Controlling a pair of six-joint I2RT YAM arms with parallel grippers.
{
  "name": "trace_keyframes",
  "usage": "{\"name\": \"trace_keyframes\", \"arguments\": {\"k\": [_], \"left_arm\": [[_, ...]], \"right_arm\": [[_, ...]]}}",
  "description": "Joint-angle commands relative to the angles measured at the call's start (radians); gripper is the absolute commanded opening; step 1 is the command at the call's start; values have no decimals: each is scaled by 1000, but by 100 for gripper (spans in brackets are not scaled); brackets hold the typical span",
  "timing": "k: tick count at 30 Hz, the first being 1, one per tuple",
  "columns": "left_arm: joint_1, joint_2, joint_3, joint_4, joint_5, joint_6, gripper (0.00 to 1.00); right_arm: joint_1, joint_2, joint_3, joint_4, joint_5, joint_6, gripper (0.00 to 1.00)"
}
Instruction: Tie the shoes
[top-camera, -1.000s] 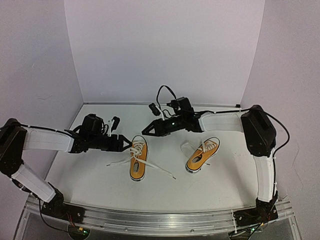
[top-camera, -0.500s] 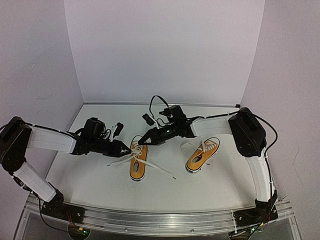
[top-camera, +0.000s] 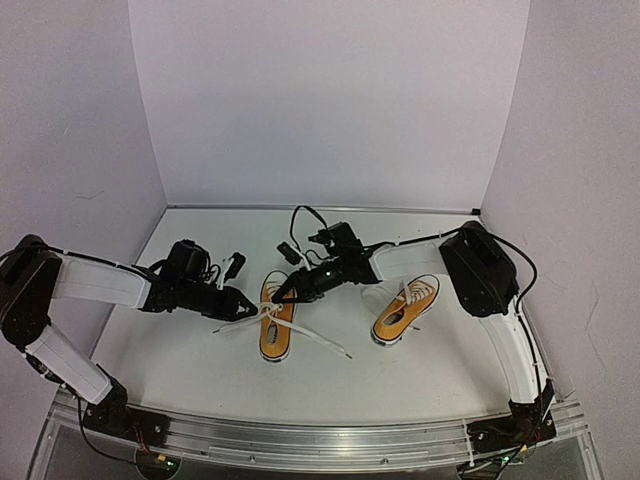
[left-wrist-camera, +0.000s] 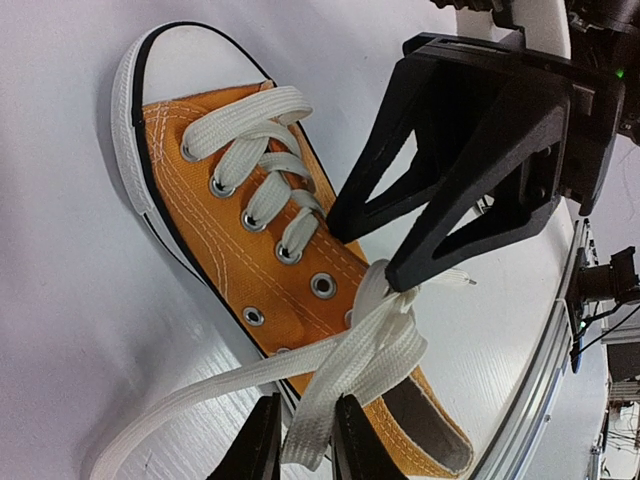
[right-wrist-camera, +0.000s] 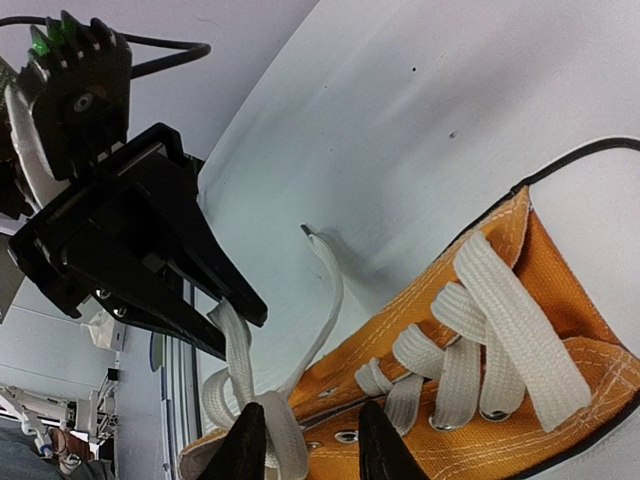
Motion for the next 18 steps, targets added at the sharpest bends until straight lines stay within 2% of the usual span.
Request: {"name": "trace_keyframes", "arguments": {"k": [1, 5, 11, 18], "left_arm": [[5, -27, 2, -4, -17, 19, 19], [5, -22, 5, -6, -21, 20, 19], [6, -26, 9, -22, -35, 25, 18], [7, -27, 10, -49, -78, 28, 10]], "right_arm": [[14, -1, 27, -4, -43, -28, 26], [17, -6, 27, -8, -54, -36, 20], [18, -30, 15, -17, -51, -48, 1], [17, -105, -40, -15, 7, -70, 0]]}}
